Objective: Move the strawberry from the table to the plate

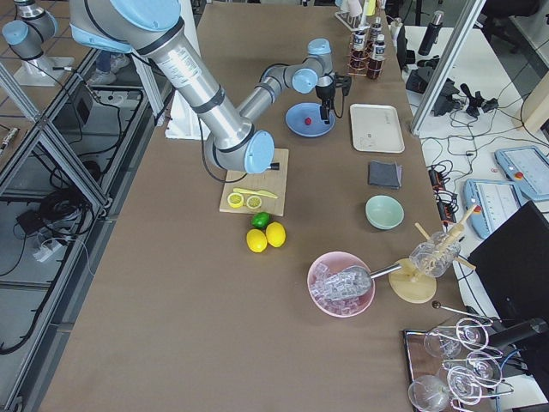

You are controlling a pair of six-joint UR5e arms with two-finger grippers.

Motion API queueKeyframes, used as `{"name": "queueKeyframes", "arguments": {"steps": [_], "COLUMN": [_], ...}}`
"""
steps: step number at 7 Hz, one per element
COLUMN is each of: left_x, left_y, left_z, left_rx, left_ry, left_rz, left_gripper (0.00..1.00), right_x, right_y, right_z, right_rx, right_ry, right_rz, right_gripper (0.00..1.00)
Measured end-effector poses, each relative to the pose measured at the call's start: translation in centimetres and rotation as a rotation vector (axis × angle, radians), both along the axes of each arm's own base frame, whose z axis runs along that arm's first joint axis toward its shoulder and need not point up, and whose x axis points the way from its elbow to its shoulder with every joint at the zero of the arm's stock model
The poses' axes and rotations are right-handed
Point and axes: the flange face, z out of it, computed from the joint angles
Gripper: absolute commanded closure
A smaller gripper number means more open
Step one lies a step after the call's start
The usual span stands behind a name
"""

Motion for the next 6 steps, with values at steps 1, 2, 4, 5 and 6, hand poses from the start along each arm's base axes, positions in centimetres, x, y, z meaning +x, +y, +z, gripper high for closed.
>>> {"name": "queueKeyframes", "arguments": {"steps": [1,2,4,5,6], "left_x": [-0.8,-1.7,-3.5,-3.8,-3.8], "left_y": [0.3,0.4,-0.4,-0.8,-0.8], "left_z": [0.5,0.9,1.6,1.7,1.1], "left_rx": [0.002,0.045,0.102,0.046,-0.031], "left_ry": [-0.012,-0.063,-0.200,-0.209,-0.202], "left_rz": [-0.005,0.008,0.072,0.097,0.114], "left_gripper": [0.01,0.01,0.01,0.01,0.01], "right_x": [4.1,8.3,16.9,21.9,27.6], "right_y": [-0.8,-1.7,-3.7,-5.0,-5.8], "right_z": [1.9,2.9,4.8,7.9,12.1], "right_rx": [0.009,0.016,0.051,0.074,0.096], "right_ry": [0.009,0.035,0.113,0.144,0.167], "right_rz": [-0.036,-0.075,-0.167,-0.230,-0.296], "right_gripper": [0.00,0.00,0.00,0.00,0.00]}}
